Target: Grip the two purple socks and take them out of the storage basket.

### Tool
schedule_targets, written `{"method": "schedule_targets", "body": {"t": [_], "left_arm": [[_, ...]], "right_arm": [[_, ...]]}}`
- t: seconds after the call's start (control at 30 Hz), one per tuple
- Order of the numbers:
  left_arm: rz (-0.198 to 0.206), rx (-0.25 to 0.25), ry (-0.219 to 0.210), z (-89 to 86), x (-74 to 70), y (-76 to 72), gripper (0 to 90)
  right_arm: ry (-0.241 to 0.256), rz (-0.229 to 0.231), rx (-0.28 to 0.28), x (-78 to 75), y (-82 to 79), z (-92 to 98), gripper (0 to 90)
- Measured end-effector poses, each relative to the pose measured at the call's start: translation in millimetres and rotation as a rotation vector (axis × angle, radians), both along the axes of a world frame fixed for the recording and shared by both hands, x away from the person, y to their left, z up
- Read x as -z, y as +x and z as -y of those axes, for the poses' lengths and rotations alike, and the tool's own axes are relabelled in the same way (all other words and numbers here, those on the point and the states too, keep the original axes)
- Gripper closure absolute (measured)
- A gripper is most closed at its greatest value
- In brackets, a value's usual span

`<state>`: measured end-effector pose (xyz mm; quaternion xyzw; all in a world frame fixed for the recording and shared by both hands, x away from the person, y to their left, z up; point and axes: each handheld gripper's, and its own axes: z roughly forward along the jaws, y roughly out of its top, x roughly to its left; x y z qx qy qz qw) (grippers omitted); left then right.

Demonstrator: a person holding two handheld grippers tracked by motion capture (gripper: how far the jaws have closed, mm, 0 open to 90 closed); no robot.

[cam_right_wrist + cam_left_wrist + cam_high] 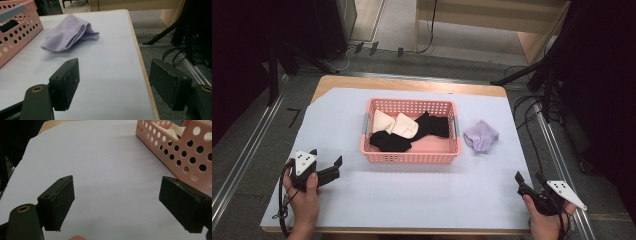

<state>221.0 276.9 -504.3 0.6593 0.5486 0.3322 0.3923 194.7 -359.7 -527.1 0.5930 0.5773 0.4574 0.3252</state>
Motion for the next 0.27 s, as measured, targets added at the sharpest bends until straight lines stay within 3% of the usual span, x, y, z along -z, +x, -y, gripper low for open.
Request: {"method": "schedule_targets", "body": {"t": [0.27], "left_arm": [[0.001, -0.002, -0.008, -0.6, 0.0, 0.0, 13.9]], "right_arm": [[-0.052, -0.007, -0.003, 0.3, 1.2, -4.6, 27.3]]}}
